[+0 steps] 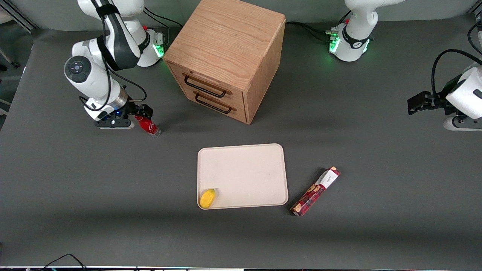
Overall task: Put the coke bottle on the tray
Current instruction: 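Close the right gripper around the bottle's neck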
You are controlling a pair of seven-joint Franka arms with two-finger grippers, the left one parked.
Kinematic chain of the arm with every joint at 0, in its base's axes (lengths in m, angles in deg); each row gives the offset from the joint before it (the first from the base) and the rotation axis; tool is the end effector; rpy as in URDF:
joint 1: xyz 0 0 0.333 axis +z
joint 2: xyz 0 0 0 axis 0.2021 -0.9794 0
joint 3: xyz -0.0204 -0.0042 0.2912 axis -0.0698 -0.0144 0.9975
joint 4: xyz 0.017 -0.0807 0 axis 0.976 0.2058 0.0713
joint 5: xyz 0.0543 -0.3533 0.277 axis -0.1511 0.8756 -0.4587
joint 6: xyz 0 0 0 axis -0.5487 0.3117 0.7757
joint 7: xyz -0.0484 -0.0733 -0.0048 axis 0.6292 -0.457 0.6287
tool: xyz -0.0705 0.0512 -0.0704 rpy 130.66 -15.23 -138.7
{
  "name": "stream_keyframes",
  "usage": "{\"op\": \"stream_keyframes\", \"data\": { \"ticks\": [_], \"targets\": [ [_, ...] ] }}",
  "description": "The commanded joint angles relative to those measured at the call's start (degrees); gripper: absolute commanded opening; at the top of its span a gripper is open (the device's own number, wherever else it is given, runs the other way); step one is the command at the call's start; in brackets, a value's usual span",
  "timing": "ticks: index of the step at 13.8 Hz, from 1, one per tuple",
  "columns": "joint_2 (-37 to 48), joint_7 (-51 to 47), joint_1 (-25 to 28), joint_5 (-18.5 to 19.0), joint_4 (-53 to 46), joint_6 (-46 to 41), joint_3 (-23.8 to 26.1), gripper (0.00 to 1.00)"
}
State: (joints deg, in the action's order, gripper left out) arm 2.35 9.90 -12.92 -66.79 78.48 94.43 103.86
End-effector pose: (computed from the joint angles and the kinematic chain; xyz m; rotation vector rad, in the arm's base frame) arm 0.4952 0.1107 0.2618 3.1228 -0.0570 -0.0500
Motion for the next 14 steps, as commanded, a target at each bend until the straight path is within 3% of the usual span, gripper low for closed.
{"op": "stream_keyframes", "data": {
  "ticks": [1,3,5,10,14],
  "targets": [
    [0.6,-0.63,-0.24,-0.82,3.8,4.18,0.22,0.95],
    [0.77,-0.55,-0.24,-0.82,4.16,4.18,0.22,0.83],
    [0.77,-0.46,-0.15,-0.12,4.08,4.18,0.22,0.57],
    [0.77,-0.28,-0.15,-0.03,3.37,4.18,1.02,0.54],
    [1.12,0.16,-0.24,1.9,3.37,4.1,1.1,0.16]
  ]
}}
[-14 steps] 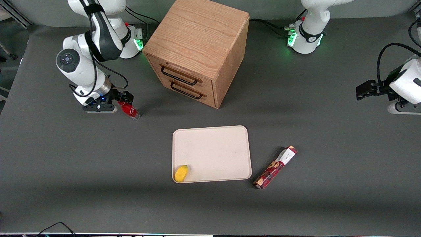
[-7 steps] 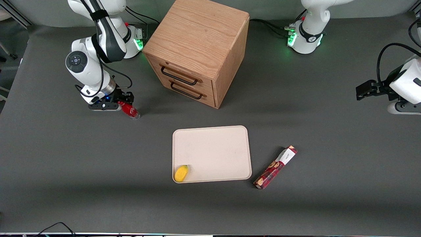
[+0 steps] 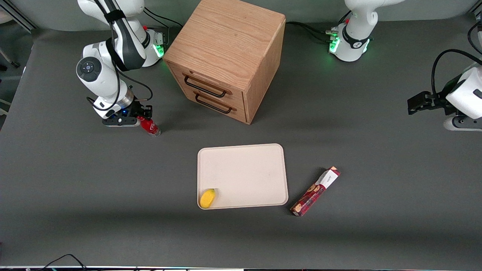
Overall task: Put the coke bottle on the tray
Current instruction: 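Close the right gripper around the bottle's neck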
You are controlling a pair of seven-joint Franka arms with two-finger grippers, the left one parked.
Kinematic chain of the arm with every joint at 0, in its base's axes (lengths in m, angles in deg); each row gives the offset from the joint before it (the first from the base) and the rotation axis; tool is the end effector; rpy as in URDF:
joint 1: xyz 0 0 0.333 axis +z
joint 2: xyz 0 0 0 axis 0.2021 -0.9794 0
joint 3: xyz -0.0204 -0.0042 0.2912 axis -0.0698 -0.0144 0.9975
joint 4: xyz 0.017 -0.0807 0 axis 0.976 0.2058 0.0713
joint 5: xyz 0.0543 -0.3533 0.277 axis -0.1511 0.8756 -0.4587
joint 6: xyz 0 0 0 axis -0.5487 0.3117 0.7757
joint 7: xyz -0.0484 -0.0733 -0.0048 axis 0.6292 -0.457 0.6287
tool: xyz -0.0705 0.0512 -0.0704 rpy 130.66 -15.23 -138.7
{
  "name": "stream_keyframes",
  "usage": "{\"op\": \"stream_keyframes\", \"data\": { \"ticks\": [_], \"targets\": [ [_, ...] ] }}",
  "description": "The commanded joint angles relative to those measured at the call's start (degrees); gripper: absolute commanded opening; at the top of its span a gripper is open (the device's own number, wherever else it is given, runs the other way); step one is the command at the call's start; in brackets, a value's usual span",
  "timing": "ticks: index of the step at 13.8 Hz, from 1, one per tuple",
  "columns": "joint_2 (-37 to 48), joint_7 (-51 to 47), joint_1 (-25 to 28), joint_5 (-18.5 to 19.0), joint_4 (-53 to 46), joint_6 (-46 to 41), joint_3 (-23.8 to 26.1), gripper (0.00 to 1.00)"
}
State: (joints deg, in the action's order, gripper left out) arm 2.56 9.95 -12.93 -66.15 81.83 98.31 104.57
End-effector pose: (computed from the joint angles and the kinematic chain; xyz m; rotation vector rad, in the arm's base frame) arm 0.4803 0.1123 0.2429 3.1157 -0.0253 -0.0270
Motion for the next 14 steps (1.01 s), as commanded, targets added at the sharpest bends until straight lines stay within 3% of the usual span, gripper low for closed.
{"op": "stream_keyframes", "data": {
  "ticks": [1,6,10,14],
  "targets": [
    [1.0,0.02,-0.22,1.27,0.02,0.22,0.4,0.12],
    [2.22,-0.33,-0.14,1.27,-2.86,-2.92,0.84,0.06],
    [1.53,0.98,-0.31,1.27,-20.32,-22.32,0.49,0.04],
    [-4.08,2.92,-0.23,1.53,-40.0,-36.13,0.4,0.01]
  ]
}}
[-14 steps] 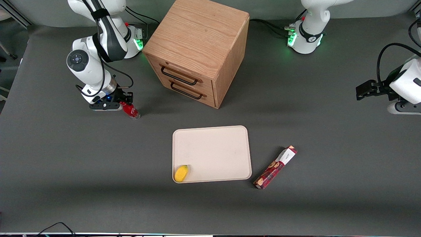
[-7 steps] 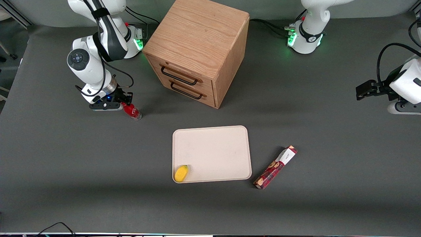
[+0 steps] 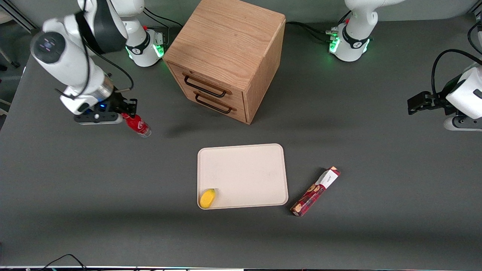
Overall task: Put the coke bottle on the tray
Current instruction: 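Lift the bottle and carry it with the right gripper toward the tray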
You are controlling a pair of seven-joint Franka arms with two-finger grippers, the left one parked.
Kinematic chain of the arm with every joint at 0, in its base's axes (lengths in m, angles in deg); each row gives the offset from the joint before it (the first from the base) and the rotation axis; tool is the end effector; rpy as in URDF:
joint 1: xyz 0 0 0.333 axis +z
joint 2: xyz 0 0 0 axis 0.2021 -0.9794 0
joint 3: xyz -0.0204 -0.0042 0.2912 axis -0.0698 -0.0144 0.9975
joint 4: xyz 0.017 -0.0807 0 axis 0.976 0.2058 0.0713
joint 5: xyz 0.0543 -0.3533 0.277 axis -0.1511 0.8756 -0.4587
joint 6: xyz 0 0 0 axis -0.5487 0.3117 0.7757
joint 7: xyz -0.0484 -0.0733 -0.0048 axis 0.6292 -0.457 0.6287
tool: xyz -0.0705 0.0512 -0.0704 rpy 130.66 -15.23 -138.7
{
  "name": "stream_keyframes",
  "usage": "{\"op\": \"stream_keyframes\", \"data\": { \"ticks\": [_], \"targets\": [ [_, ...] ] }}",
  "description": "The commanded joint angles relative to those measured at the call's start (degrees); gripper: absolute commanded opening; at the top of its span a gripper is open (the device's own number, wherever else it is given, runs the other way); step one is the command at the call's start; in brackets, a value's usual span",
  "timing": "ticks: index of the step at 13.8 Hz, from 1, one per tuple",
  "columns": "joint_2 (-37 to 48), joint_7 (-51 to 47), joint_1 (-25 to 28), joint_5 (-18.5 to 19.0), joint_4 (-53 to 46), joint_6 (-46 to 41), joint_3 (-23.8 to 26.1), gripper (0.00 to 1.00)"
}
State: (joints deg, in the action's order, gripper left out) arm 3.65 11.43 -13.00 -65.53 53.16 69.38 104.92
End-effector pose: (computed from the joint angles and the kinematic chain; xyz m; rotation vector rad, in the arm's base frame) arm 0.5612 0.1415 0.4587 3.1069 0.0355 -0.0025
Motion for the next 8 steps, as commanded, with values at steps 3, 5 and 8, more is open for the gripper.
{"op": "stream_keyframes", "data": {
  "ticks": [3,5,8],
  "targets": [
    [-12.9,0.56,0.54,0.91,-27.67,-17.49,1.44,0.0],
    [-17.91,-3.64,1.16,0.99,-35.87,-21.37,2.75,0.0],
    [-24.76,-16.09,1.69,5.29,-40.55,-21.74,11.17,0.0]
  ]
}}
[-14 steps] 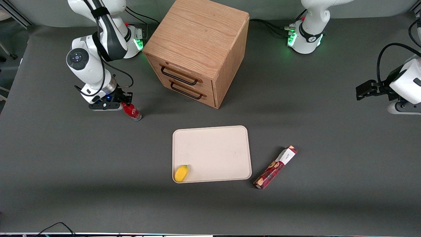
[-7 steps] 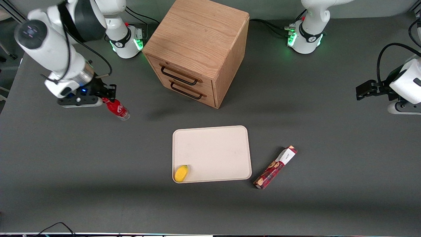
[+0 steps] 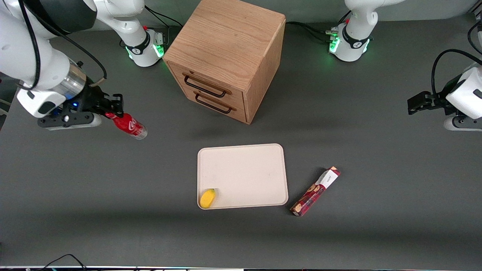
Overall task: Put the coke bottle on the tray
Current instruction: 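Lift the bottle and carry it with the right gripper toward the tray, then lower the bottle onto the tray, open the right gripper and rise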
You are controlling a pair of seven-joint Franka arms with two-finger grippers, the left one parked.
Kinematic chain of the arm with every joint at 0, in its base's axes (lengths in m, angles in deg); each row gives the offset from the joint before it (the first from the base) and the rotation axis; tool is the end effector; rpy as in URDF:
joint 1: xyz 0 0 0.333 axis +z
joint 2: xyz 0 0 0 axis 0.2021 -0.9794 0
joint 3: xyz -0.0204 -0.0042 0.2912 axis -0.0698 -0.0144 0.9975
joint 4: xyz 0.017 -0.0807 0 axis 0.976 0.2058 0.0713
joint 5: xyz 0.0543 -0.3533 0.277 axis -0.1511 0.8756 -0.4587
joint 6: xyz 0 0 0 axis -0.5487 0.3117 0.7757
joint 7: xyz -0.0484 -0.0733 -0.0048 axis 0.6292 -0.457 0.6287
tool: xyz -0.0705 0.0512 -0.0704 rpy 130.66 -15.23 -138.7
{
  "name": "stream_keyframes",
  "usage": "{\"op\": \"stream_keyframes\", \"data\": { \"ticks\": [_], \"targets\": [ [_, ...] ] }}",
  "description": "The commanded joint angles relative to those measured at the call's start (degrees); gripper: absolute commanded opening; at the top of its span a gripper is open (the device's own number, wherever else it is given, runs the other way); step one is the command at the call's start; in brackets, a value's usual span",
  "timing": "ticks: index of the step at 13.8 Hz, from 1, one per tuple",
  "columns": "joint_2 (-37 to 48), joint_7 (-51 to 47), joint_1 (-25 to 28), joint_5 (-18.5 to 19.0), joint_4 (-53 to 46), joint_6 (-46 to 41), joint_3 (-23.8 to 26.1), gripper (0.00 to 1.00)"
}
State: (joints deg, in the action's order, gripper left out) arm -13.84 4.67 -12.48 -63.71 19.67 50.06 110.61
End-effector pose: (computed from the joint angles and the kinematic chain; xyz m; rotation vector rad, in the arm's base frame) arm 0.6235 0.2057 0.5625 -3.1285 -0.0204 0.0922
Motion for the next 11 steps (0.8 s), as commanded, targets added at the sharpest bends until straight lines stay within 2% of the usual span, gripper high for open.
{"op": "stream_keyframes", "data": {
  "ticks": [1,5,9,10,11],
  "targets": [
    [-10.0,-14.25,1.26,3.92,-8.21,-1.91,8.21,0.0],
    [-19.59,-30.09,2.84,8.92,-8.31,9.15,13.67,0.0],
    [-28.82,-43.1,4.07,22.43,-4.71,17.95,18.68,0.0],
    [-29.97,-44.52,4.07,24.64,-3.57,19.62,18.87,0.0],
    [-30.59,-44.71,3.99,25.27,-2.69,21.55,18.87,0.0]
  ]
}}
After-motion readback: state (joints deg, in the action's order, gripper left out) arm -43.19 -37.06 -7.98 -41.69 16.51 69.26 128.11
